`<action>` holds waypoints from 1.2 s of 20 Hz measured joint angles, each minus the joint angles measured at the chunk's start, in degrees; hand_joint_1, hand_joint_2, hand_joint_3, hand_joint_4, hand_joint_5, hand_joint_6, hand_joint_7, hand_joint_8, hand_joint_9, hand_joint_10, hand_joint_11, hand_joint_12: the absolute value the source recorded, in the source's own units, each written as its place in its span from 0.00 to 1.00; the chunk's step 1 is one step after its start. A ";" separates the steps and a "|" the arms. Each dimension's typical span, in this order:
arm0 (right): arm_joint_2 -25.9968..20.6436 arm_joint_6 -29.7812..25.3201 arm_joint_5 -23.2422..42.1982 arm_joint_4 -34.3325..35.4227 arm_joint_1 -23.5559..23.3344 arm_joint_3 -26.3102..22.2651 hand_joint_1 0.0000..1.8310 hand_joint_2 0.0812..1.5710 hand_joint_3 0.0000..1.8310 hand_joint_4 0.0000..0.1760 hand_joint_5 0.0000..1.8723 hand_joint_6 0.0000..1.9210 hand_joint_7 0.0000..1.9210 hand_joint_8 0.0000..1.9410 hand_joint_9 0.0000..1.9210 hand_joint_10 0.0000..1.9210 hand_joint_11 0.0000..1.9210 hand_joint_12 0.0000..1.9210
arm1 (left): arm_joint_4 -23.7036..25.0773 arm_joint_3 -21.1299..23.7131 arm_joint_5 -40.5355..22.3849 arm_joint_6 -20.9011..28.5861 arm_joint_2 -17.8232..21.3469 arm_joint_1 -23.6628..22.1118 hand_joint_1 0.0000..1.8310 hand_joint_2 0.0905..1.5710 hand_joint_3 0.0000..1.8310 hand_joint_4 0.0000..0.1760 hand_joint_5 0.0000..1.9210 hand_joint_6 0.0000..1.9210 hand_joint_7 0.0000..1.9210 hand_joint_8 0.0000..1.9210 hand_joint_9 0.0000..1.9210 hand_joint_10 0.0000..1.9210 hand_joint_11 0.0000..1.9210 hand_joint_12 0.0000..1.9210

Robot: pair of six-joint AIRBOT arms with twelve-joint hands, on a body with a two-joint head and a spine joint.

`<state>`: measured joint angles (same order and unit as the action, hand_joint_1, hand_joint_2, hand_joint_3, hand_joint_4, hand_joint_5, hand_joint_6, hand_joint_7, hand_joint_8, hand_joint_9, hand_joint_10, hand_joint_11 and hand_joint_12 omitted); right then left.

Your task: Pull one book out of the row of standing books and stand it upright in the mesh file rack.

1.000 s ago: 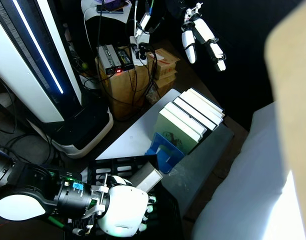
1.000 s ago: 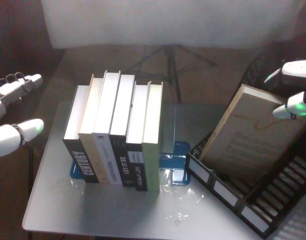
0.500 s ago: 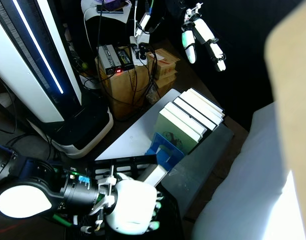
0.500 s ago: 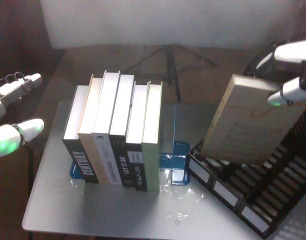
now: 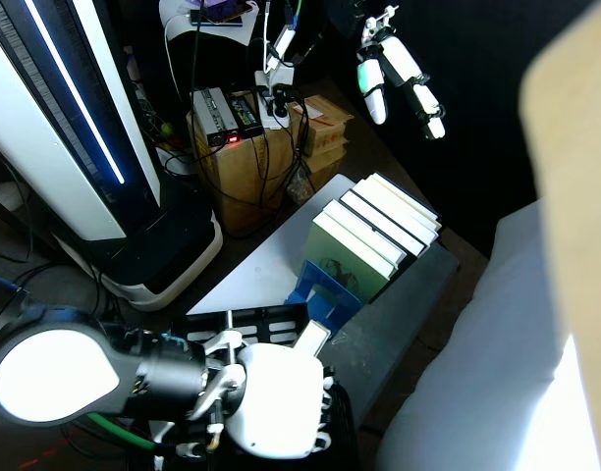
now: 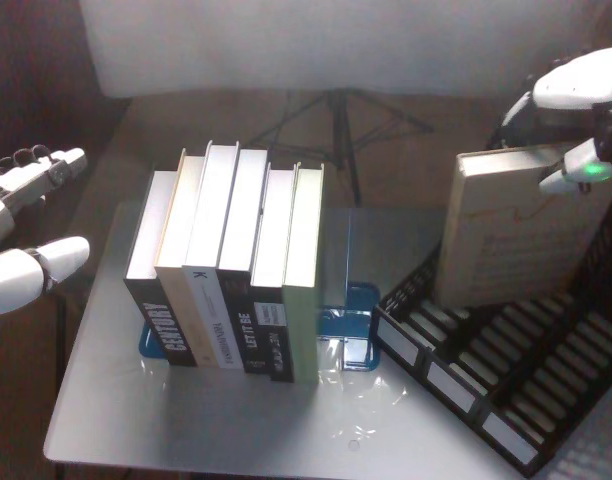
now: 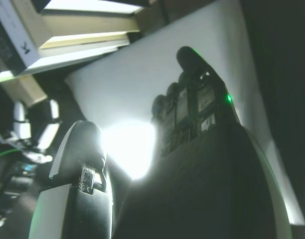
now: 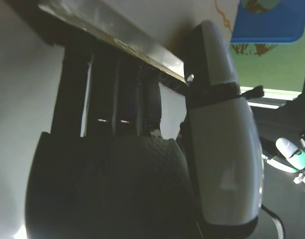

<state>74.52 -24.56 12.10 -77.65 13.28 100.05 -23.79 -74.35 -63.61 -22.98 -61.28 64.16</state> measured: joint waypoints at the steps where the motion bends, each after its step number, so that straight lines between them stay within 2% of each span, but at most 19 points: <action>1: 0.15 -2.86 0.98 -3.91 0.00 0.37 0.62 0.82 0.00 0.00 0.32 0.77 0.39 0.76 0.37 0.57 0.19 0.83 | 0.00 -0.04 -0.02 0.09 0.00 0.00 0.28 0.91 0.00 0.03 0.06 0.00 0.04 0.00 0.04 0.00 0.00 0.49; 4: 0.44 -7.10 2.60 -11.19 -0.68 1.01 0.62 0.82 0.00 0.00 0.31 0.77 0.38 0.77 0.37 0.58 0.19 0.84 | -0.42 -0.28 0.09 0.20 -0.17 0.00 0.28 0.91 0.00 0.06 0.06 0.00 0.04 0.00 0.04 0.00 0.00 0.50; 5: 0.44 -7.19 2.60 -11.87 -1.27 1.14 0.60 0.83 0.00 0.00 0.31 0.78 0.39 0.73 0.37 0.61 0.20 0.86 | -0.46 -0.37 -0.11 0.33 -0.31 0.00 0.27 0.91 0.00 0.06 0.06 0.00 0.04 0.00 0.04 0.00 0.00 0.47; 6: 0.44 -7.19 2.71 -11.96 -1.42 1.38 0.60 0.83 0.00 0.00 0.31 0.78 0.39 0.73 0.37 0.61 0.20 0.86 | -0.17 -0.46 -0.04 0.35 -0.37 0.00 0.27 0.91 0.00 0.06 0.06 0.00 0.04 0.00 0.04 0.00 0.00 0.47; 8: 0.70 -7.39 2.62 -12.52 -1.62 1.77 0.60 0.83 0.00 0.00 0.30 0.80 0.37 0.74 0.35 0.63 0.19 0.88 | 0.28 -0.46 -0.04 0.39 -0.42 0.00 0.27 0.92 0.00 0.07 0.05 0.00 0.04 0.00 0.04 0.00 0.00 0.47; 9: 0.98 -7.41 2.71 -13.51 -1.62 2.01 0.60 0.83 0.00 0.00 0.31 0.79 0.36 0.78 0.33 0.64 0.17 0.89 | 0.17 -0.55 -0.04 0.44 -0.42 0.00 0.26 0.92 0.00 0.08 0.05 0.00 0.03 0.00 0.03 0.00 0.00 0.44; 10: 1.25 -7.39 2.95 -13.90 -1.57 2.12 0.60 0.83 0.00 0.00 0.31 0.79 0.35 0.80 0.33 0.64 0.17 0.87 | 0.15 -0.66 -0.07 0.59 -0.42 0.00 0.26 0.92 0.00 0.13 0.05 0.00 0.03 0.00 0.03 0.00 0.00 0.47; 11: 1.31 -7.41 3.10 -13.90 -1.57 2.12 0.60 0.83 0.00 0.01 0.32 0.79 0.35 0.80 0.32 0.62 0.15 0.86 | 0.15 -0.66 -0.09 0.63 -0.42 0.00 0.26 0.92 0.00 0.08 0.05 0.00 0.04 0.00 0.03 0.00 0.00 0.47; 12: 1.31 -7.41 3.23 -13.88 -1.57 2.19 0.60 0.83 0.00 0.01 0.32 0.79 0.35 0.80 0.32 0.62 0.15 0.86 | 0.17 -0.72 -0.15 0.70 -0.59 0.00 0.26 0.92 0.00 0.08 0.05 0.00 0.04 0.00 0.03 0.00 0.00 0.47; 13: 1.40 -7.43 3.30 -13.88 -1.57 2.47 0.70 0.82 0.00 0.00 0.30 0.78 0.36 0.77 0.33 0.80 0.19 0.83 | 0.15 -0.87 -0.04 0.85 -0.81 0.00 0.27 0.92 0.00 0.05 0.05 0.00 0.04 0.00 0.04 0.00 0.00 0.47; 14: 1.40 -7.43 3.28 -14.01 -1.57 2.69 0.72 0.81 0.00 0.00 0.28 0.77 0.37 0.75 0.35 0.83 0.23 0.79 | 0.22 -0.87 0.00 0.83 -0.87 0.00 0.27 0.92 0.00 0.09 0.05 0.00 0.04 0.00 0.04 0.00 0.00 0.47; 16: 1.38 -7.39 2.73 -14.78 -1.57 2.80 0.72 0.80 0.00 0.00 0.27 0.77 0.37 0.74 0.37 0.81 0.26 0.78 | 0.22 -0.87 -0.11 0.87 -0.90 0.00 0.27 0.91 0.00 0.08 0.06 0.00 0.04 0.00 0.04 0.01 0.00 0.47; 17: 1.38 -7.39 2.34 -14.84 -1.57 2.82 0.72 0.80 0.00 0.00 0.27 0.76 0.37 0.73 0.38 0.82 0.26 0.80 | 0.24 -0.87 -0.13 0.87 -0.90 0.00 0.27 0.92 0.00 0.05 0.05 0.00 0.04 0.00 0.04 0.00 0.00 0.49; 20: 1.38 -7.50 2.01 -14.82 -1.57 2.82 0.72 0.81 0.00 0.00 0.28 0.76 0.36 0.74 0.35 0.85 0.24 0.84 | 0.26 -0.87 -0.20 1.03 -0.90 0.00 0.27 0.92 0.00 0.05 0.06 0.00 0.05 0.00 0.05 0.00 0.00 0.51; 21: 1.38 -7.50 1.75 -14.84 -1.57 2.82 0.72 0.81 0.00 0.00 0.28 0.76 0.36 0.74 0.35 0.85 0.24 0.84 | 0.26 -0.87 -0.24 1.03 -0.90 0.00 0.27 0.92 0.00 0.05 0.06 0.00 0.05 0.00 0.05 0.00 0.00 0.51; 22: 1.38 -7.50 1.29 -14.93 -1.57 2.82 0.62 0.83 0.00 0.00 0.29 0.81 0.35 0.77 0.31 0.68 0.15 0.88 | 0.22 -0.87 -0.24 1.03 -0.90 0.00 0.27 0.91 0.00 0.00 0.06 0.00 0.05 0.00 0.05 0.00 0.00 0.50; 23: 1.38 -7.50 0.90 -14.93 -1.55 2.82 0.61 0.83 0.00 0.00 0.29 0.81 0.36 0.78 0.28 0.63 0.10 0.91 | 0.22 -0.87 -0.24 1.03 -0.90 0.00 0.27 0.91 0.00 0.03 0.06 0.00 0.05 0.00 0.05 0.00 0.00 0.51; 24: 1.38 -7.50 0.59 -14.86 -1.20 2.82 0.64 0.82 0.00 0.00 0.28 0.77 0.40 0.77 0.25 0.61 0.02 0.92 | 0.24 -0.87 -0.24 1.05 -0.90 0.00 0.27 0.91 0.00 0.03 0.06 0.00 0.05 0.00 0.05 0.00 0.00 0.51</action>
<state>75.90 -32.05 12.69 -92.51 12.08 102.87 -23.55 -75.22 -63.86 -21.93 -62.17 64.16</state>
